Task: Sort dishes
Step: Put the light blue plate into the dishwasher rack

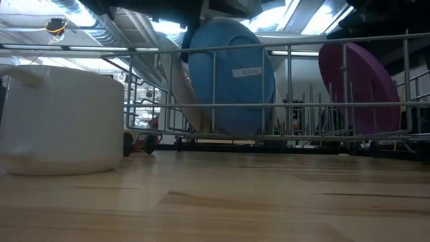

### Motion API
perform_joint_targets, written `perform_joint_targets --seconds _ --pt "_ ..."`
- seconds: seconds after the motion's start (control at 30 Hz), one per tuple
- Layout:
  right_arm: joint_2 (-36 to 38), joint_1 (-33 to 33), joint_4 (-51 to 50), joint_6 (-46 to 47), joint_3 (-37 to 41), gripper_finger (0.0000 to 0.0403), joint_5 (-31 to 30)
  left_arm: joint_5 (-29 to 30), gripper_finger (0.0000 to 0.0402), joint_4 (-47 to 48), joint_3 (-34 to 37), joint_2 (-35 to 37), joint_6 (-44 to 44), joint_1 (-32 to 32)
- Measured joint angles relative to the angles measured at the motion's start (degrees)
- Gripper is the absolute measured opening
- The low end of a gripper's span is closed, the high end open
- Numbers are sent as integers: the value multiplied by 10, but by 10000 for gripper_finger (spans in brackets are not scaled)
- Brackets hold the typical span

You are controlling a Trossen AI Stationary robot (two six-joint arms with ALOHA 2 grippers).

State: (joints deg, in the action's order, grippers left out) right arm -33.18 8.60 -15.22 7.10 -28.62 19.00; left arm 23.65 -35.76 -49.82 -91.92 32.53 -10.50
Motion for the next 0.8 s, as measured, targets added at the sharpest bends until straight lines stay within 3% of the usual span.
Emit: perform_joint_targets --seconds 0.23,0.4,0.8 --pt "0 0 -3 0 0 160 2 -5 66 7 0 1 -11 0" --pt "0 0 -3 1 0 160 2 16 10 13 -16 1 52 1" --pt "-3 0 32 2 3 160 -3 128 11 7 -50 2 218 5"
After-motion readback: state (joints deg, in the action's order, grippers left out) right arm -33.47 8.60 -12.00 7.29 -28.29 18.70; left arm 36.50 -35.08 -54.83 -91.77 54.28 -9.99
